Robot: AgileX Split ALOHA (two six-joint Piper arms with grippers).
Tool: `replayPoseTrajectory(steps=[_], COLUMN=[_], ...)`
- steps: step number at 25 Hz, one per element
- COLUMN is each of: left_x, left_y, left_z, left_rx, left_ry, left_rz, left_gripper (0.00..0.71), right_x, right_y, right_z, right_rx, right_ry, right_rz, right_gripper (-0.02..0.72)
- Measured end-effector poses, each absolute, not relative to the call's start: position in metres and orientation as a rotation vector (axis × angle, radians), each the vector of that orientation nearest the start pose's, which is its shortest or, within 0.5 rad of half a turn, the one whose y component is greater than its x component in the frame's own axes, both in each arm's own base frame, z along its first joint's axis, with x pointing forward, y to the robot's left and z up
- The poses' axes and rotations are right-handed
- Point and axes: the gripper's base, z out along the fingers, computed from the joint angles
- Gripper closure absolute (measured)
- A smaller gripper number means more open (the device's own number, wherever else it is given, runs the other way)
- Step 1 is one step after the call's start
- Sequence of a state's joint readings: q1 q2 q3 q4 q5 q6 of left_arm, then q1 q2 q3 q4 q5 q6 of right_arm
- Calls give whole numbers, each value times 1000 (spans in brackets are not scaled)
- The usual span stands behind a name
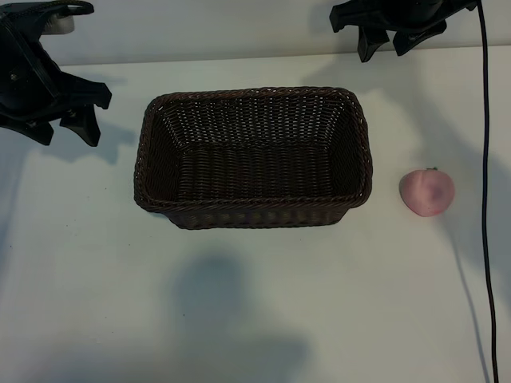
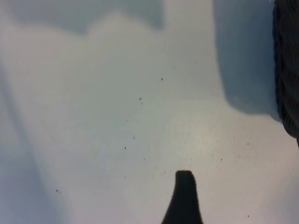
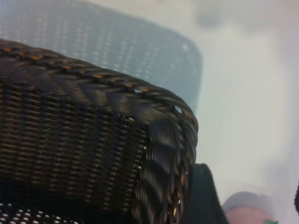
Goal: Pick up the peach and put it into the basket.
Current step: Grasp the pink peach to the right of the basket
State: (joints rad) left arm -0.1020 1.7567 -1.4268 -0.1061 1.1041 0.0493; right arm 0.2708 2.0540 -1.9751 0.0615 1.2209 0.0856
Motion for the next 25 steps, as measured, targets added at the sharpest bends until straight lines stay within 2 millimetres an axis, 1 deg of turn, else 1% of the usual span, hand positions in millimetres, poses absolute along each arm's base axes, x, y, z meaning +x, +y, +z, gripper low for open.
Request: replayPoseTrajectory(steps=[3,5,7,10,16,19,25], left_x=[356,356,356,356,356,357,357], left_y=[-45,-45,-45,-45,-45,-45,-45], left_z=[266,266,266,266,266,266,266], left_rx=[168,168,168,168,168,168,166], left_ry=[2915,2915,2915,2915,2911,2910,2906], left_rz=[-155,-155,-155,-155,-154,-153,-153], left_gripper=[112,112,112,113,114,114,114], right_x=[429,423,416,404,384,372,356], right_y=[124,123,119,111,93,89,88], right_z=[293,289,278,265,254,234,187], right_rx=[-242,-244,-253,-263,-253,-241,-215], right_ry=[2788,2812,2858,2920,2983,3020,3019], right_rz=[174,162,130,66,-43,-53,3], right_gripper=[217,215,215,215,215,214,214])
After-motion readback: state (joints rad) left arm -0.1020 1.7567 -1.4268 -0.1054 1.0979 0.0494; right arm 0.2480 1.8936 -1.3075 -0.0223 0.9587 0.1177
